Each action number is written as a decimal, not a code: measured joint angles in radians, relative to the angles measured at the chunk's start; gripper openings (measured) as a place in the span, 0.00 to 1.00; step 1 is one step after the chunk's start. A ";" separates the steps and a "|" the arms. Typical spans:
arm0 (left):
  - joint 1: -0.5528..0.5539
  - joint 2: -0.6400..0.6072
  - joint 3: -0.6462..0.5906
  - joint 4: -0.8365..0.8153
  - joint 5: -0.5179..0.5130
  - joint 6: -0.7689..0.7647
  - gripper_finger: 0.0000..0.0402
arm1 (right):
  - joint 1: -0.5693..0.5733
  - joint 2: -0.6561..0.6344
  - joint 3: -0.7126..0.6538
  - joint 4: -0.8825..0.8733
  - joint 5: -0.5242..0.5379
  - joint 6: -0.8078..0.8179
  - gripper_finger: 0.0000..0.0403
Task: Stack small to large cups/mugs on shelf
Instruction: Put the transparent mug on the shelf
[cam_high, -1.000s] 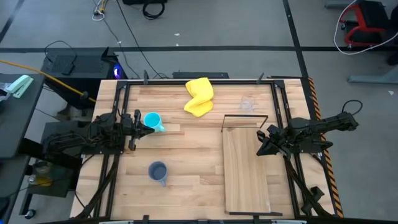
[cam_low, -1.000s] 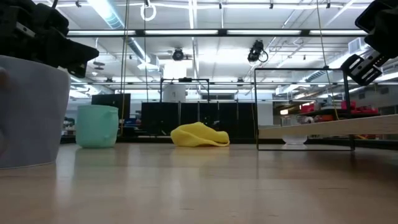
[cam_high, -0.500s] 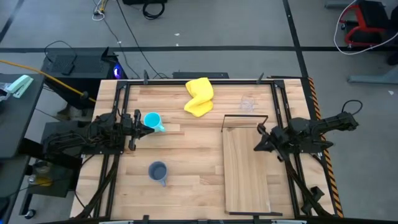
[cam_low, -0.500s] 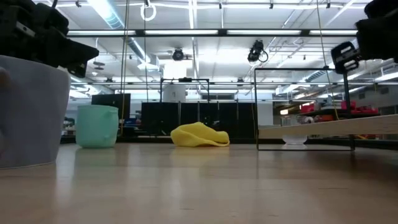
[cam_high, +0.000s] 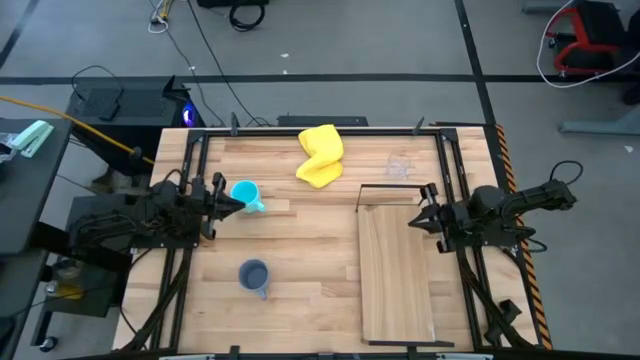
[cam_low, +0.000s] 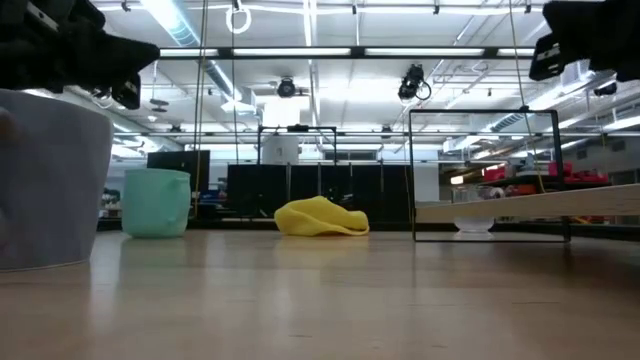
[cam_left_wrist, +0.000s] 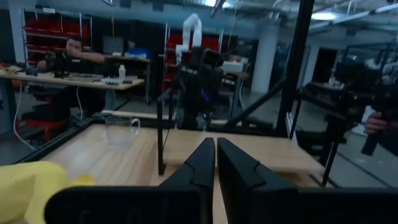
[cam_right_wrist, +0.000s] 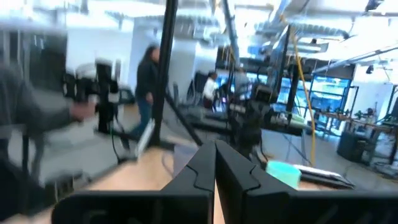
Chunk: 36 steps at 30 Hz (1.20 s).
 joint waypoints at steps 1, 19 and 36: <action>0.000 0.000 0.000 0.011 0.000 -0.001 0.06 | 0.000 0.000 0.000 0.027 0.000 0.027 0.04; 0.000 0.000 0.000 0.375 -0.256 0.060 0.05 | -0.002 0.004 0.199 0.264 0.651 -0.024 0.04; 0.000 0.000 0.000 0.357 -0.412 0.073 0.06 | -0.014 0.482 1.080 -1.003 1.121 0.456 0.04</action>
